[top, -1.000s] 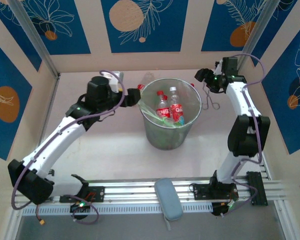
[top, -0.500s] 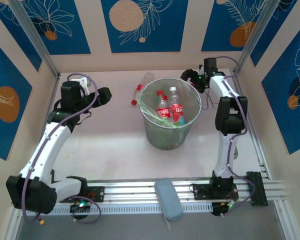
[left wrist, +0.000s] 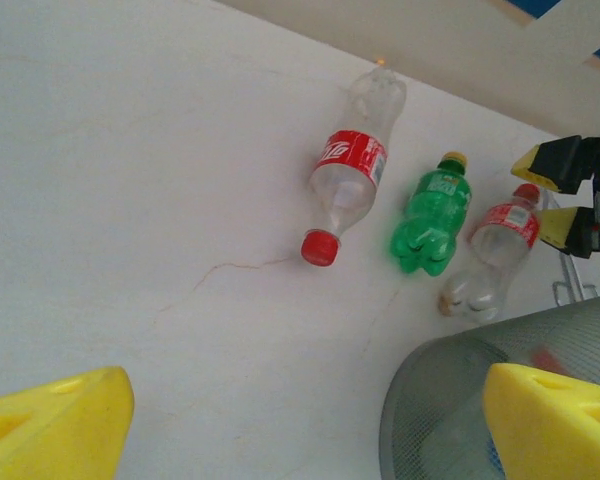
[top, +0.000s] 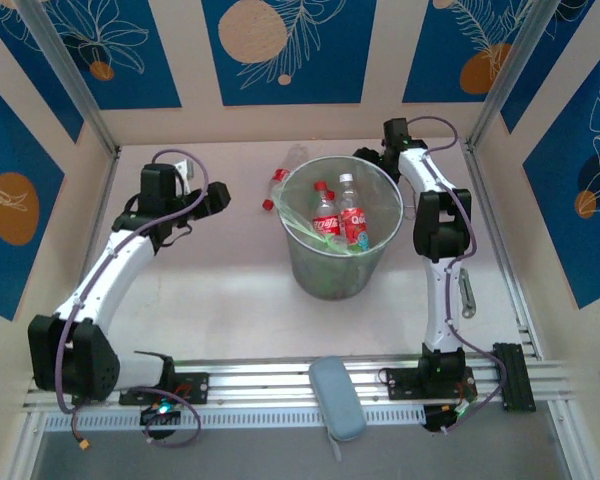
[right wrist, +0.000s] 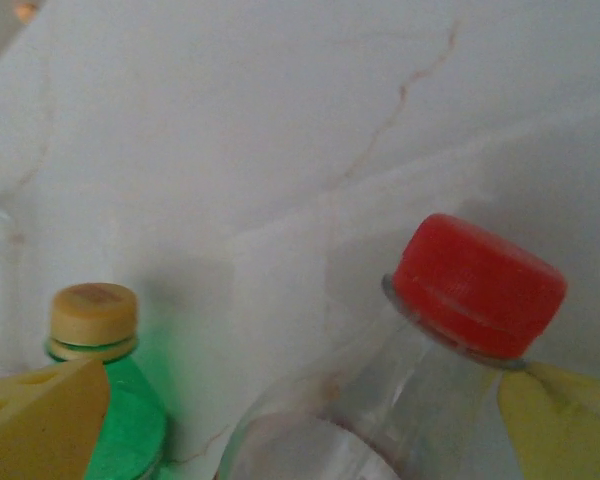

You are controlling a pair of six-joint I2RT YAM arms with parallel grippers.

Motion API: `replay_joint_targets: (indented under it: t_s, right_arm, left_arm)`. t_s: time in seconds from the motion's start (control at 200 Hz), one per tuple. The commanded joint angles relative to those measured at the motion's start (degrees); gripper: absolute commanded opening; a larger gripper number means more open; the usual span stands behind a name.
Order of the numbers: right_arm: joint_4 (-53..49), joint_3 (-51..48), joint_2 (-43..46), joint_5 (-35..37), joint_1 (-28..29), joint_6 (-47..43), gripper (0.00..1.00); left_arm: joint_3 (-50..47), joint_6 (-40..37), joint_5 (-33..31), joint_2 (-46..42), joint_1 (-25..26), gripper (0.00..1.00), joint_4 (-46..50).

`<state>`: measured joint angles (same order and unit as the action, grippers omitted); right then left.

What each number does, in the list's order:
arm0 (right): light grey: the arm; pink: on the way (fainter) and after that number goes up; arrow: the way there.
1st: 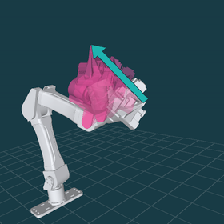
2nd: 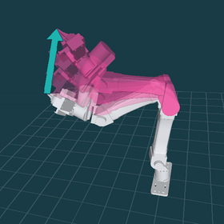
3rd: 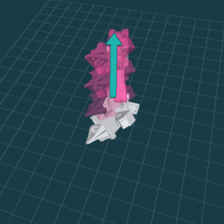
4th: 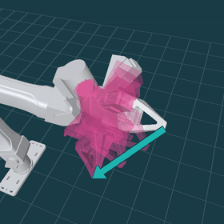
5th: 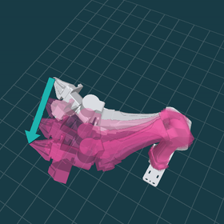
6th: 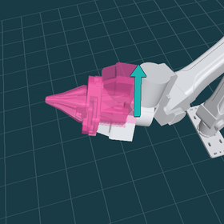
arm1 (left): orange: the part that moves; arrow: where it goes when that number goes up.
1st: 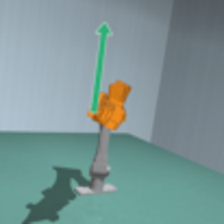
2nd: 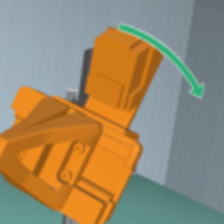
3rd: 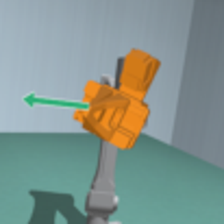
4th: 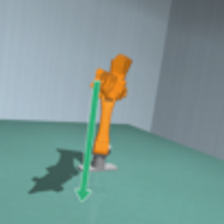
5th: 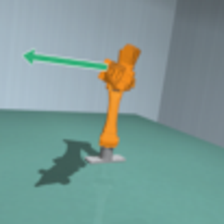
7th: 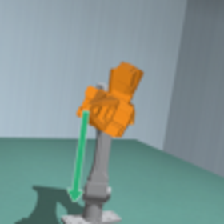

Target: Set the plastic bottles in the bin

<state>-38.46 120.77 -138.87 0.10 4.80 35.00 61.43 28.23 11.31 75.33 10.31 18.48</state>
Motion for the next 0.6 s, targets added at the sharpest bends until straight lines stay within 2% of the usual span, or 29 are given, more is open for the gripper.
replay_joint_targets:
  t_s: [0.0,0.155,0.395,0.595]
  right_arm:
    - [-5.0,2.4,-0.6,3.3,0.5,-1.5,0.98]
    - [-7.2,1.8,-0.1,3.7,-0.2,-3.1,0.90]
    - [-4.4,-4.0,4.6,4.0,-1.7,-3.0,0.69]
    - [-4.0,-5.4,9.2,3.8,-3.3,-4.7,0.63]
  left_arm:
    - [-0.9,0.2,-0.1,1.4,0.9,0.90,-3.4]
    - [-2.1,0.2,0.2,2.3,1.2,0.91,-5.3]
    - [-2.8,-0.5,0.3,1.7,1.1,0.91,-5.1]
    - [-3.6,0.4,0.7,-0.3,1.2,0.91,-4.8]
